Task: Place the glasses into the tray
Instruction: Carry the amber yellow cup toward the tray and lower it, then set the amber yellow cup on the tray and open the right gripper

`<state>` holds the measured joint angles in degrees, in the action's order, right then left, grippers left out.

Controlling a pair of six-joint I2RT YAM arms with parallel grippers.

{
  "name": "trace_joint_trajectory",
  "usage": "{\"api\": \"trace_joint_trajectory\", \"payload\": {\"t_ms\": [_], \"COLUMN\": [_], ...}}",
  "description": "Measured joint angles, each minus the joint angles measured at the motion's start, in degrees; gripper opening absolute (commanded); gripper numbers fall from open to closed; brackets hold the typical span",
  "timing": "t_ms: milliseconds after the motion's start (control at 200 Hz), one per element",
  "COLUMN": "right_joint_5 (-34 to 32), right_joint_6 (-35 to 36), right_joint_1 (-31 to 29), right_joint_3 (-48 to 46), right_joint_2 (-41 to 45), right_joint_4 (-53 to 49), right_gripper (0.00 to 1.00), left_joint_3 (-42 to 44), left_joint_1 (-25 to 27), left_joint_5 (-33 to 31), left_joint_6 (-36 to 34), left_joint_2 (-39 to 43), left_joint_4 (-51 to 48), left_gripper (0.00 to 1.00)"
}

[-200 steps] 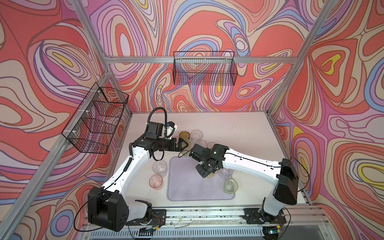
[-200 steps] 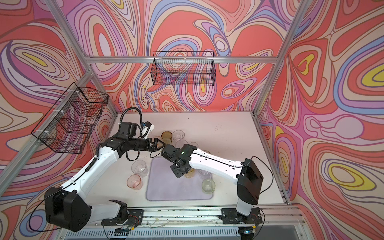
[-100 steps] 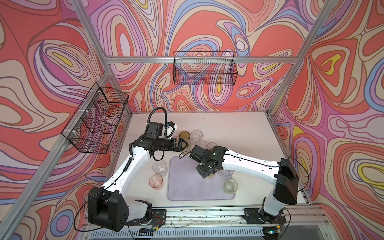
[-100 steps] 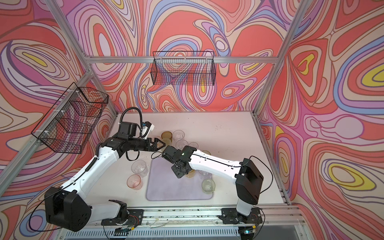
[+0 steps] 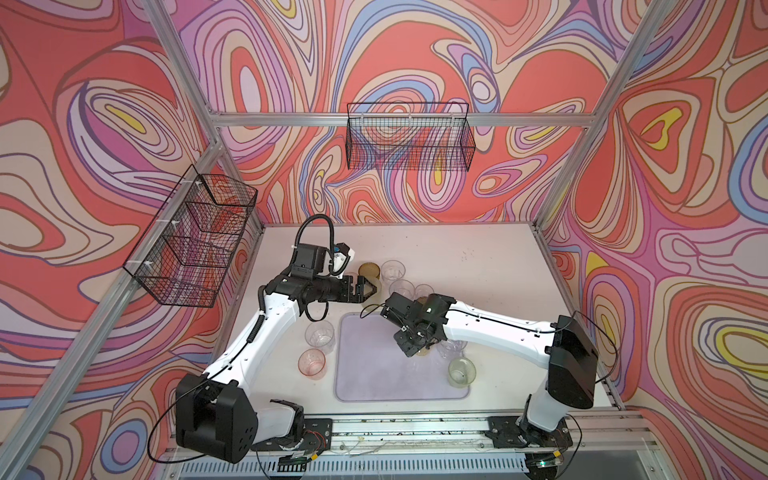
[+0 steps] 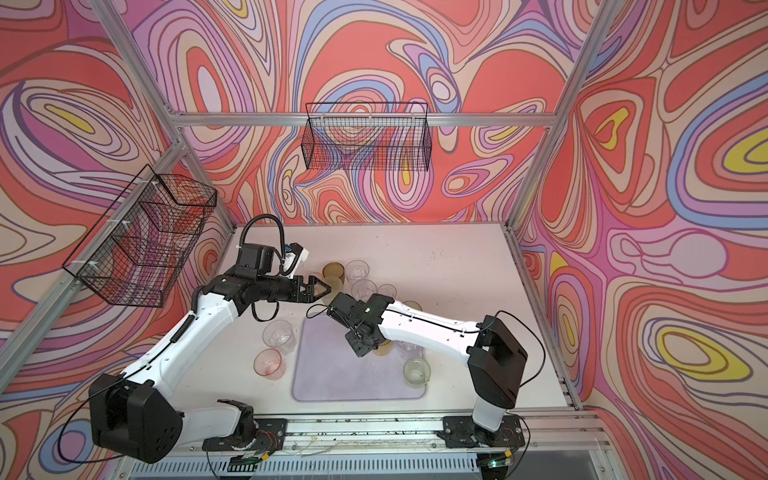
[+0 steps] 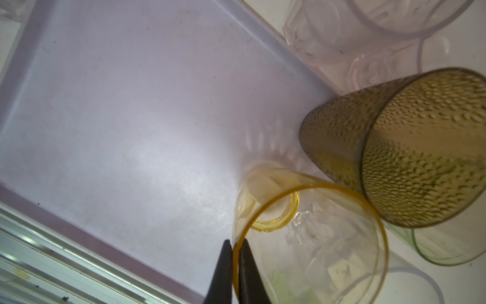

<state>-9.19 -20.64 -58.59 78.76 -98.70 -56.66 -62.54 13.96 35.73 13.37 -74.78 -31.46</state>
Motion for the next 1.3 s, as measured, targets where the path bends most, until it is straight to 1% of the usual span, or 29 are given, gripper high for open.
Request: {"api": "trace_joint_trajectory", "payload": {"t_ms": [741,1067,1302], "right_joint_5": [0.2,0.39,0.39], "right_joint_6": [-0.07,-0.46,-0.92], "right_joint_1": [0.13,0.13,0.13], "right_joint_3": [-2.16,-2.27,-2.27], "right_joint_2": [-0.11,-0.11,-0.04], "right_joint_4": [2.34,2.4,1.73], "right_gripper": [0.0,0.1,0.16], "left_joint_3": [0.0,0.0,0.0], "left_joint_1": [0.0,0.0,0.0], "left_joint_5": [0.0,0.0,0.02], "left_joint_6": [0.02,0.17,0.2], "left_joint_2": [0.0,0.0,0.0], "left_joint_4": [0.02,0.02,0.02], "left_gripper": [0.96,0.96,0.96]}}
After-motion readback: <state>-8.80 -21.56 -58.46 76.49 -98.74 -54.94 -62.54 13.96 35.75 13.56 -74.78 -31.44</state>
